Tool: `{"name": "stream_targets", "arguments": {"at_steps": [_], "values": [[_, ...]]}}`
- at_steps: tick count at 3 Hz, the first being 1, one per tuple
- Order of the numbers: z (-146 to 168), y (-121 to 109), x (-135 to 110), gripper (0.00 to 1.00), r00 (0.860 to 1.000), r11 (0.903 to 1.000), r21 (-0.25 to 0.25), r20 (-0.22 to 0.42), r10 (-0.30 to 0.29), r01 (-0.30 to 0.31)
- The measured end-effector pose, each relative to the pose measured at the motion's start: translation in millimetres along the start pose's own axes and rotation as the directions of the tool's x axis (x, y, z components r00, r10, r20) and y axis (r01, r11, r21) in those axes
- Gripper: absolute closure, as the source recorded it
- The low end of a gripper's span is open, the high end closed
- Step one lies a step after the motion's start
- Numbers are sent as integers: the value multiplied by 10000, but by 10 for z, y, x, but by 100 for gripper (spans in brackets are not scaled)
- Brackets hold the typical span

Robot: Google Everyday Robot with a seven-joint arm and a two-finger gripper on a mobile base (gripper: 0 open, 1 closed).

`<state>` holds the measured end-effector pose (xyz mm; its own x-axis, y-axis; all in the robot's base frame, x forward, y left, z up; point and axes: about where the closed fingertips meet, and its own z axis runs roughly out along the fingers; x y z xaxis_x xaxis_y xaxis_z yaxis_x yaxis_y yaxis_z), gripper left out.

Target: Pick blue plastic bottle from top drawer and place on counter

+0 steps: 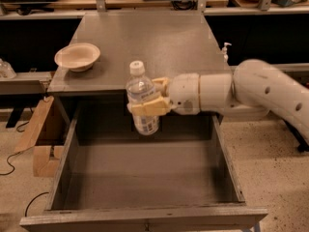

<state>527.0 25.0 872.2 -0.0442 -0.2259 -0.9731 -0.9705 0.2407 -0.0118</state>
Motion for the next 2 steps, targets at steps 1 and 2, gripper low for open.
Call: {"name": "stream_targets", "arguments": {"at_steps": [1,2], "values": [[-266,-546,-423,100,9987,9957,790,-129,489,-477],[-463,-1471,-900,100,9932,9705,2109,247,1142,-1168]]}}
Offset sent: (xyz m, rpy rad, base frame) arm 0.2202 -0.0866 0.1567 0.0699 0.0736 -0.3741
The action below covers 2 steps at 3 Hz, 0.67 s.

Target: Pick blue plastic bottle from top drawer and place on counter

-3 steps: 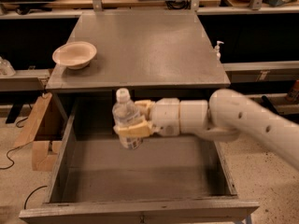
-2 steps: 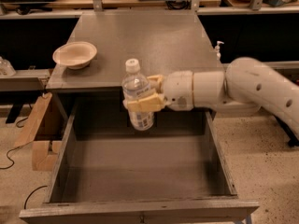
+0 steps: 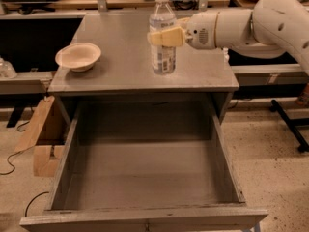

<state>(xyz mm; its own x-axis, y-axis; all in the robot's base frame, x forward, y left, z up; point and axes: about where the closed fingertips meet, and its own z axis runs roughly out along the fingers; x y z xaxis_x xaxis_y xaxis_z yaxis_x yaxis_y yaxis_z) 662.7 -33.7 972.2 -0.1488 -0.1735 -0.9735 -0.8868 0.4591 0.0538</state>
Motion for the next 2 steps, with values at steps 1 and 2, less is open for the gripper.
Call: {"name": "stream_targets", "arguments": {"at_steps": [1,2], "values": [[23,-530,-279,100,9987,9958,851,395,307,-340],[-21,-997,-254,100,9954,9836,1747,912,294,-451]]}}
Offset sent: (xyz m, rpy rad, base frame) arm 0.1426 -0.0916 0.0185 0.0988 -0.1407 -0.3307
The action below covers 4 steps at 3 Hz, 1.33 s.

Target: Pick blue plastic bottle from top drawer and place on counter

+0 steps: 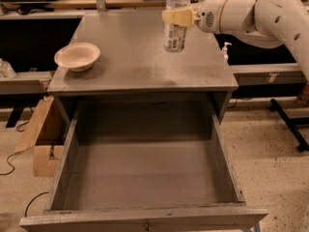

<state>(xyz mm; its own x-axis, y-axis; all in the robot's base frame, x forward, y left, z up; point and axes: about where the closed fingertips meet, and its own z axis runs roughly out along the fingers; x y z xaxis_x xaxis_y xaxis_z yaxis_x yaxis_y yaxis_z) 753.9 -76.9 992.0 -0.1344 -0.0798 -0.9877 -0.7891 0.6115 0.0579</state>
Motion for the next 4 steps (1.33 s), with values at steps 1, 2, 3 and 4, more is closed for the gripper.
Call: {"name": "stream_targets", "arguments": {"at_steps": [1,2,3,4], "values": [[-41,-358,185,100,9974,9966,761,628,-360,312],[-59,-495,458,100,9921,9916,1014,881,-889,799],[-46,-550,743,100,9914,9885,1086,657,-1132,1056],[2,-530,849,100,9915,9872,1010,298,-1267,1232]]}}
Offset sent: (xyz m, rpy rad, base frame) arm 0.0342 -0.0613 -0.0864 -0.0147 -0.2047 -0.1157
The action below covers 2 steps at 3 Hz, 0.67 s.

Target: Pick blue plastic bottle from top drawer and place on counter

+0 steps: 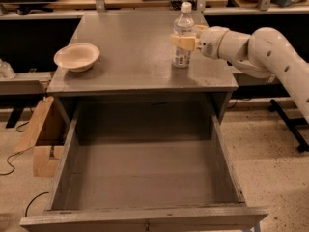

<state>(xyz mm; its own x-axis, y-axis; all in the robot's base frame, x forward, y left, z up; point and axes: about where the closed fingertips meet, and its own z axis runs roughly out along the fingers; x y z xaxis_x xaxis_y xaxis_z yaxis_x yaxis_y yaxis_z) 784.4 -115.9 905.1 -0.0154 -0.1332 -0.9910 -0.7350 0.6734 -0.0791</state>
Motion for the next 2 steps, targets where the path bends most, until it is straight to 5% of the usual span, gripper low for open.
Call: {"name": "stream_targets", "arguments": {"at_steps": [2], "values": [[-6,-5,-60,59,10000,10000,0,0,0,0]]}}
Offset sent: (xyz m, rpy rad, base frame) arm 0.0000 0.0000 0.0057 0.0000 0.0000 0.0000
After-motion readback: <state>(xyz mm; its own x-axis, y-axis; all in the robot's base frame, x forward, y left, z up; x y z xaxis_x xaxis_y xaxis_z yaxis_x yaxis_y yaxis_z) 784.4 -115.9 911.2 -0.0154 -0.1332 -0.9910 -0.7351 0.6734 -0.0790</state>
